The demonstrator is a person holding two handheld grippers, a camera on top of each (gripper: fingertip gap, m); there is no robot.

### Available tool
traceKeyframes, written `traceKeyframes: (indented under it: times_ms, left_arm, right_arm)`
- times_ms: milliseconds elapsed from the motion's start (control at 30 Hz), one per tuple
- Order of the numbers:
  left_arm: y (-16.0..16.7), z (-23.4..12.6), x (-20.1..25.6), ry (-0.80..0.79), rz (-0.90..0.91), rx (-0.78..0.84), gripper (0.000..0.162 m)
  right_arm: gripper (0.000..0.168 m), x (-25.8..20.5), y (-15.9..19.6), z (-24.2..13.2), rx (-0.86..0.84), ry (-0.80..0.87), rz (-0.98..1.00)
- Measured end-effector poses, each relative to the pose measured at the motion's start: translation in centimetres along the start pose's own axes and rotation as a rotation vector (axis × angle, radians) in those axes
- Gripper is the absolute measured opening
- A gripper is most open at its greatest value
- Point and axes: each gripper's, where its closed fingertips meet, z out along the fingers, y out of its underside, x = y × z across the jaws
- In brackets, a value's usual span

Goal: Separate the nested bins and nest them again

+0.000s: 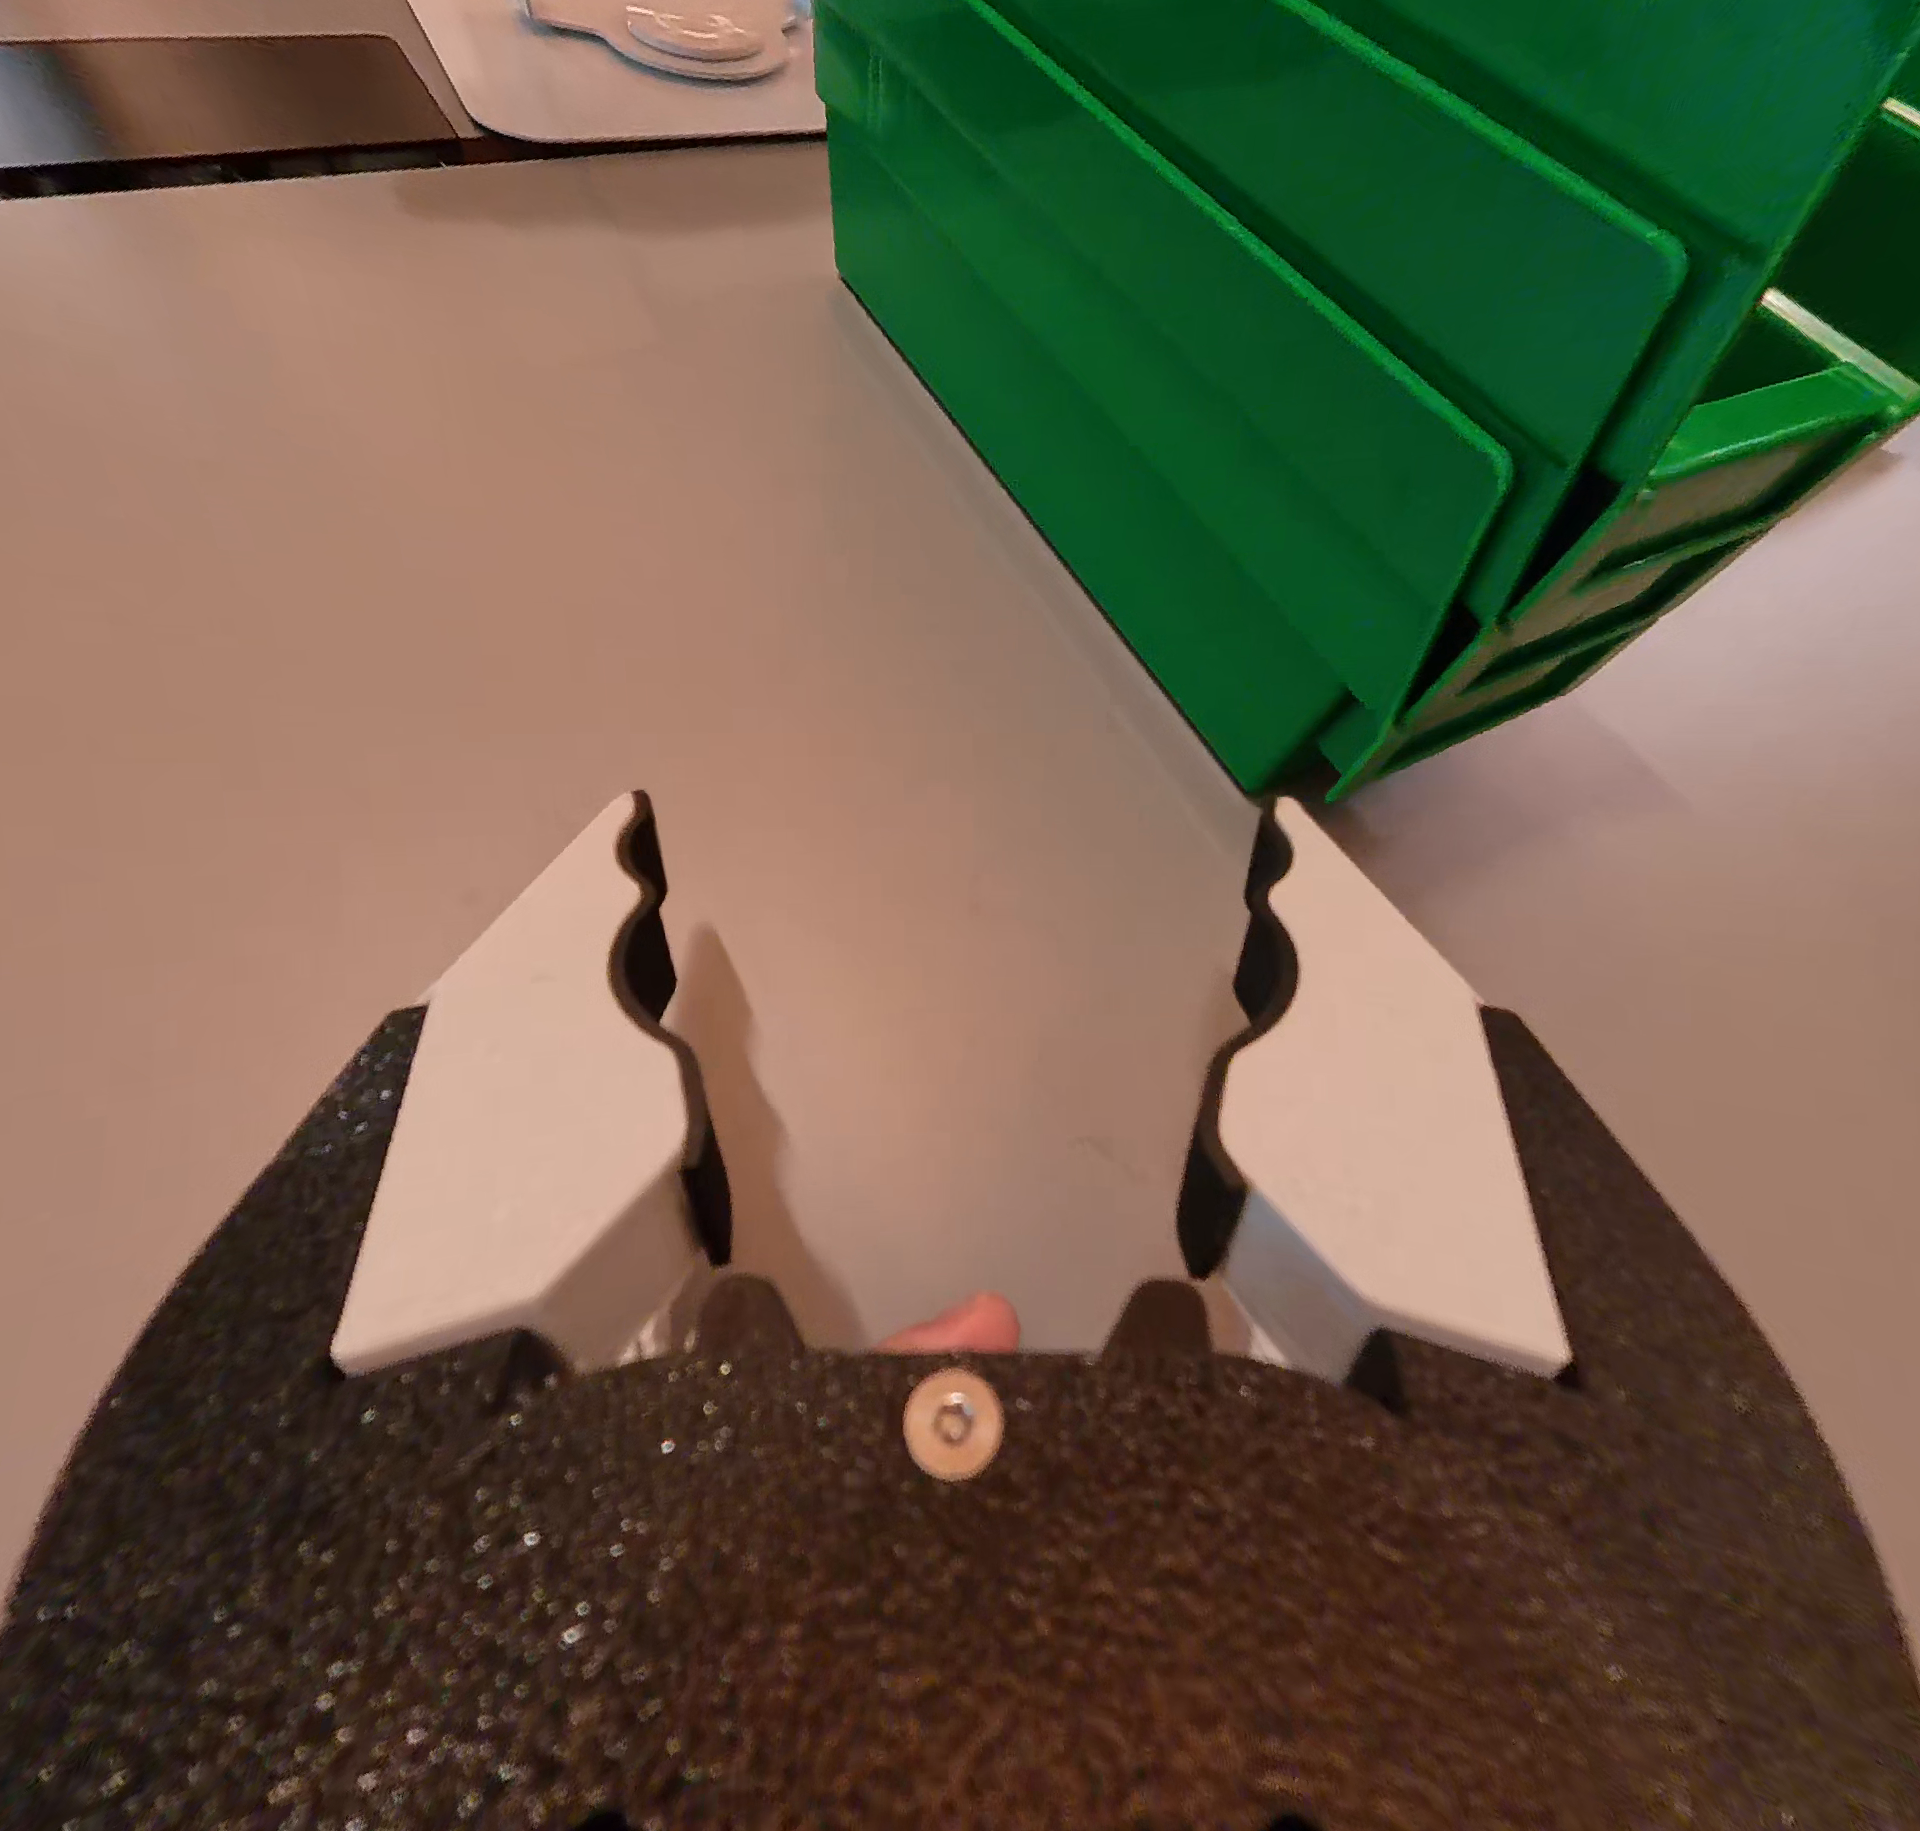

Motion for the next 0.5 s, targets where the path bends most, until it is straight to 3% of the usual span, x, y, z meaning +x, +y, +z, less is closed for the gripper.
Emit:
traceKeyframes:
  times_ms: [167,267,333,500]
  left_arm:
    - [0.5,0.5,0.0,-0.024,0.013,-0.028,0.111]
    - [0.7,0.6,-0.1,-0.039,0.023,-0.039,0.110]
    - [0.7,0.7,-0.1,-0.041,0.025,-0.045,0.111]
    - [1.2,0.9,-0.4,-0.073,0.037,-0.074,0.110]
  right_arm:
    - [0.147,-1.9,0.7,-5.3,0.121,-0.065,0.078]
    - [0.133,-4.3,0.2,-9.9,0.250,-0.078,0.119]
    - [0.126,-7.1,-0.4,-12.8,0.334,-0.096,0.114]
    - [0.131,-17.1,-1.5,-17.1,0.509,-0.229,0.132]
